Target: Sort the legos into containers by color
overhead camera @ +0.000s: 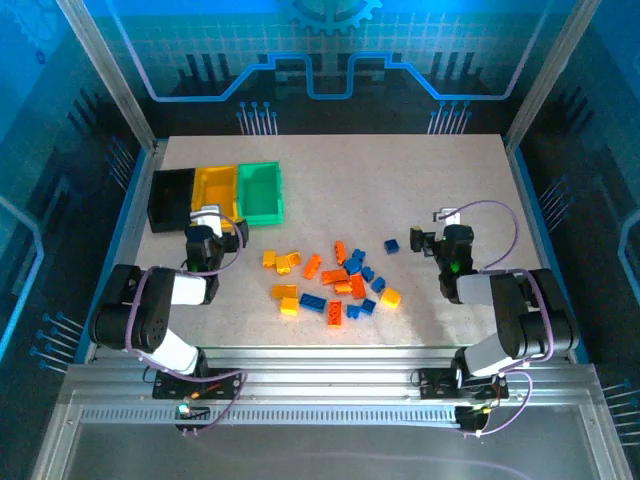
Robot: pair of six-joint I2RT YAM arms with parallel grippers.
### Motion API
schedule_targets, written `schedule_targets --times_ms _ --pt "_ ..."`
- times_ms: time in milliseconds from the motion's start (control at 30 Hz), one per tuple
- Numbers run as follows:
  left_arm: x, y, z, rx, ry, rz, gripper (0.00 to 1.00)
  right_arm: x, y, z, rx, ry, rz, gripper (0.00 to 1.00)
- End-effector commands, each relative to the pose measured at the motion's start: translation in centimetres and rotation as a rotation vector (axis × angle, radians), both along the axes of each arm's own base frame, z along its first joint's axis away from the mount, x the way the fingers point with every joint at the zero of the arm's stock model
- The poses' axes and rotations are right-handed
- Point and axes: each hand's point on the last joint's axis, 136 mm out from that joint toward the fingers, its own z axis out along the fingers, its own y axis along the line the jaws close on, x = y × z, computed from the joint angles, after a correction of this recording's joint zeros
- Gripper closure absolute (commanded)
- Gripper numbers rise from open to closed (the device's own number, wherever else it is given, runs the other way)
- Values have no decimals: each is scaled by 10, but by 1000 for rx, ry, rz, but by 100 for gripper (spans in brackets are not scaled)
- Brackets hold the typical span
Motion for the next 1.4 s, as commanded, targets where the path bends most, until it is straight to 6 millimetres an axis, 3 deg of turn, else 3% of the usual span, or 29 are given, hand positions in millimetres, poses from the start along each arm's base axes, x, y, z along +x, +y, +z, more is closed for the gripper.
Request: schedule_targets --times_ms 0,1000,1200,1367 --pt "1 1 1 -2 -10 -8 1 10 -3 18 -3 -66 -3 0" --pt "2 1 2 -1 -12 -9 1 10 -3 18 2 -64 -1 0" --pt "-6 22 40 4 13 122 1 16 -1 37 13 67 -3 0" --pt "-13 26 91 -74 -127 167 1 8 4 56 23 64 -55 0"
